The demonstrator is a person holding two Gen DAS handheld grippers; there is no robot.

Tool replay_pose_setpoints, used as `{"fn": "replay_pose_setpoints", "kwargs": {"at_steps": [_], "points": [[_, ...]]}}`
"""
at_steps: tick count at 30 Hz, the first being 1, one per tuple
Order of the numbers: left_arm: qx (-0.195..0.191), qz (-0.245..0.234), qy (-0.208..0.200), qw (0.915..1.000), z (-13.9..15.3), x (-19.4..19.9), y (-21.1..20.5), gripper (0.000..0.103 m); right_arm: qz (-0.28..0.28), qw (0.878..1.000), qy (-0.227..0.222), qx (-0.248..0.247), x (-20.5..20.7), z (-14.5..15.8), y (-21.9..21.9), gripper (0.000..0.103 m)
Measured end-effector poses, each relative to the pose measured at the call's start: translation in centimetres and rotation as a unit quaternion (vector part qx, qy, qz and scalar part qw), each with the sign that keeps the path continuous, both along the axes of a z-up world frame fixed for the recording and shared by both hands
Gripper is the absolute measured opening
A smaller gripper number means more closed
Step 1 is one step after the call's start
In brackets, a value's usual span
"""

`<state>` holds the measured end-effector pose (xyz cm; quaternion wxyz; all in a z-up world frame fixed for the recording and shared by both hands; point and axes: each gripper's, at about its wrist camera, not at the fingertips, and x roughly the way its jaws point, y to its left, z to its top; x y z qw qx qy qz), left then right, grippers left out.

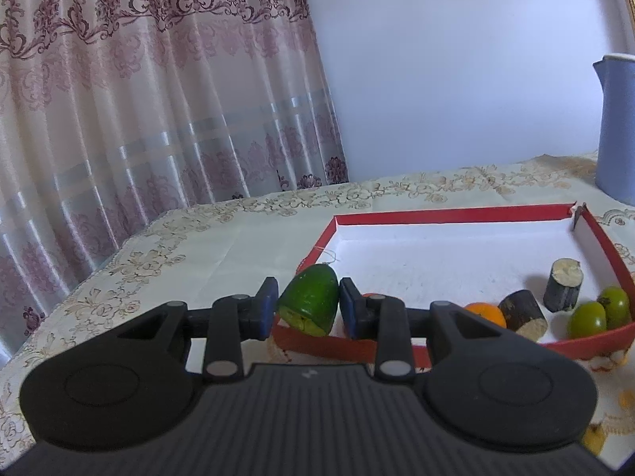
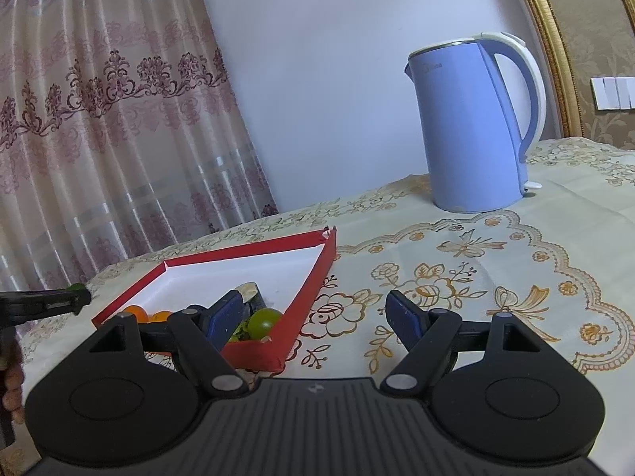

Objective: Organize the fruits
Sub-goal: 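Carry the green piece into the red tray and open the left gripper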

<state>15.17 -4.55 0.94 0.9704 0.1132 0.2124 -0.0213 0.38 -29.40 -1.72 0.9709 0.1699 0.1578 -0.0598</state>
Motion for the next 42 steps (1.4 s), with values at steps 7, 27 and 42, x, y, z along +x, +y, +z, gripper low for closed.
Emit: {"fn": "replay_pose_setpoints", "kwargs": {"at_steps": [7, 27, 42], "points": [[-0.006, 0.005, 0.011, 0.9999, -0.5, 2.8, -0.8, 0.031, 0.009, 1.0, 0.002, 0.003, 0.2, 0.0, 0.2, 0.079], [-0.051, -0.047, 0.052, 0.9962, -2.0, 6.7, -1.6, 0.031, 0.017, 1.0, -0.001, 0.017, 0.1, 0.1, 0.0, 0.079], [-0.074, -0.042, 0.007, 0.9964, 0.4, 3.6, 0.9, 0.098, 0.021, 1.0, 0.007, 0.012, 0.3, -0.2, 0.1, 0.079]]}}
